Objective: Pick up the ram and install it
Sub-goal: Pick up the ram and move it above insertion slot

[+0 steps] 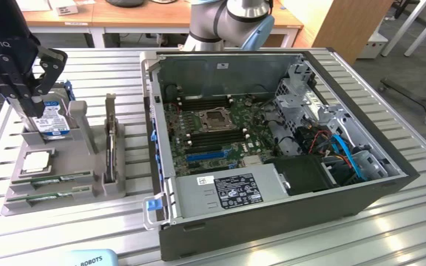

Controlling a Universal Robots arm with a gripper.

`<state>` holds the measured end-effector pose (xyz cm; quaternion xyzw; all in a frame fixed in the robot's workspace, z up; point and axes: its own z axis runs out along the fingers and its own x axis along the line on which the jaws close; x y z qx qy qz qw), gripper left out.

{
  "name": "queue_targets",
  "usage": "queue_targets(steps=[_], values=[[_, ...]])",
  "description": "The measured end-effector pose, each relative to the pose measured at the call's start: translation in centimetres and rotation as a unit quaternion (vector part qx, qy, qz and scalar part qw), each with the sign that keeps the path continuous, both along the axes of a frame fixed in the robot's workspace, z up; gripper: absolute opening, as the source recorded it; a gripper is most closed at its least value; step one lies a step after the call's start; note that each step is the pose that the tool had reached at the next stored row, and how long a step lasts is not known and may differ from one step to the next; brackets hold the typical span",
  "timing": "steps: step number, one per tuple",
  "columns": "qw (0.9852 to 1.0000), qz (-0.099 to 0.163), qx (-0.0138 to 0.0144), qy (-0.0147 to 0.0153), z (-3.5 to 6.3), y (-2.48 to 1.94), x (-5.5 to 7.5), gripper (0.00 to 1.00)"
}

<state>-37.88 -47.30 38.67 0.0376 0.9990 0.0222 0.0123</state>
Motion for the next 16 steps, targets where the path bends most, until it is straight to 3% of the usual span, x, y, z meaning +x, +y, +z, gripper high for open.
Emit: queue_targets(steps=[11,16], values=[[1.0000,0.004,0.0000,0.0001,0.00,0.00,0.00,0.10],[0.9991,0.043,0.0000,0.0000,-0.01,0.00,0.00,0.10]])
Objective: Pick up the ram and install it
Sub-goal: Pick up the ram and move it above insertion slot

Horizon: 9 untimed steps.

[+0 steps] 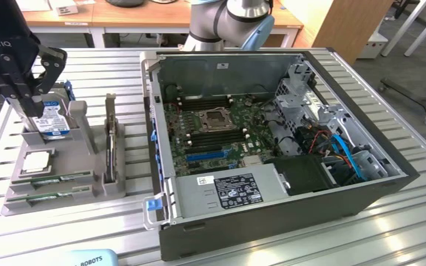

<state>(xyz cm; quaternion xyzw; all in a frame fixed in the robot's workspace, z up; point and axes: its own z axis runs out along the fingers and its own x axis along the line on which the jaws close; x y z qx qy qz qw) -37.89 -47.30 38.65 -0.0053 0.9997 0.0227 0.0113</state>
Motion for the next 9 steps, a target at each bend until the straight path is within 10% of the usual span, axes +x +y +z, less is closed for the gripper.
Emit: queue_targets(steps=[9], values=[[0.9967,0.082,0.0000,0.0000,-0.04,0.00,0.00,0.10]])
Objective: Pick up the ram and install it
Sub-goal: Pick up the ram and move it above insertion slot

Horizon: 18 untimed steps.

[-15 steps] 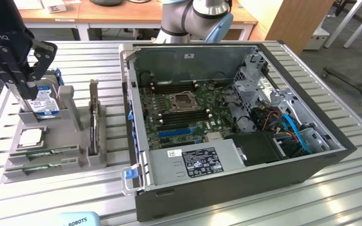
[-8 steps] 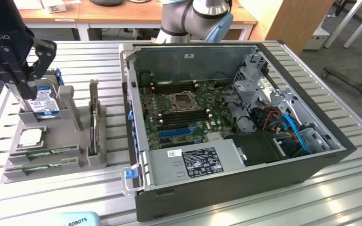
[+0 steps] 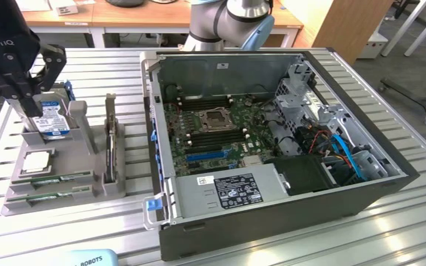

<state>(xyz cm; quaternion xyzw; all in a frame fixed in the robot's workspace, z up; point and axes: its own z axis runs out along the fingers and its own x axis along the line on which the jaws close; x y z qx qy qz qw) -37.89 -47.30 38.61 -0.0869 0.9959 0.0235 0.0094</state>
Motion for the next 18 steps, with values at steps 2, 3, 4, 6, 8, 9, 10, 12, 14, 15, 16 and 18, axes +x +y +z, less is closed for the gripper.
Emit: queue_targets(steps=[2,3,4,6,8,9,10,12,14,15,16,18], values=[[0.9998,0.018,0.0000,0.0000,-0.01,0.00,0.00,0.10],[0.9996,0.027,0.0000,0.0000,-0.02,0.00,0.00,0.10],[0.9994,0.036,0.0000,0.0000,-0.02,0.00,0.00,0.10],[0.9985,0.054,0.0000,0.0000,-0.03,0.00,0.00,0.10],[0.9974,0.073,0.0000,0.0000,-0.04,0.00,0.00,0.10],[0.9967,0.082,0.0000,0.0000,-0.05,0.00,0.00,0.10],[0.9959,0.091,0.0000,0.0000,-0.05,0.00,0.00,0.10],[0.9941,0.108,0.0000,0.0000,-0.06,0.00,0.00,0.10],[0.9919,0.127,0.0000,0.0000,-0.07,0.00,0.00,0.10],[0.9907,0.136,0.0000,0.0000,-0.07,0.00,0.00,0.10],[0.9895,0.145,0.0000,0.0000,-0.08,0.00,0.00,0.10],[0.9867,0.163,0.0000,0.0000,-0.09,0.00,0.00,0.10]])
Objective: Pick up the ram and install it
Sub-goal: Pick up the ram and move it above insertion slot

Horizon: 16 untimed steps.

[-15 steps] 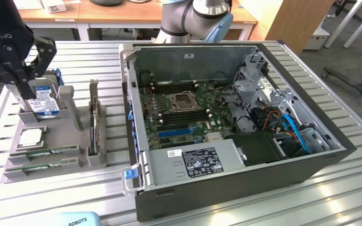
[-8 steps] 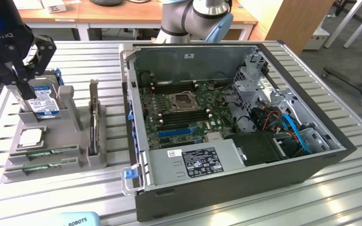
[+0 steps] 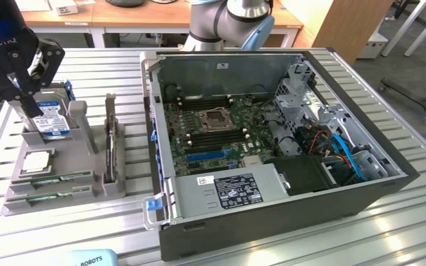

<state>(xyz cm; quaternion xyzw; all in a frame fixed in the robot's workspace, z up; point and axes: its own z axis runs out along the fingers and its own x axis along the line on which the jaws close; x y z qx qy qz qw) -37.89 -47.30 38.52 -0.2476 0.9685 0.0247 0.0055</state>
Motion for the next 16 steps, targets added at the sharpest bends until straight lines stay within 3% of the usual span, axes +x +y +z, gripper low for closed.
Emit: queue_targets(steps=[4,8,12,16], values=[[0.9993,0.037,0.0000,0.0000,-0.02,0.00,0.00,0.10],[0.9974,0.073,0.0000,0.0000,-0.05,0.00,0.00,0.10],[0.9940,0.109,0.0000,0.0000,-0.07,0.00,0.00,0.10],[0.9894,0.146,0.0000,0.0000,-0.10,0.00,0.00,0.10]])
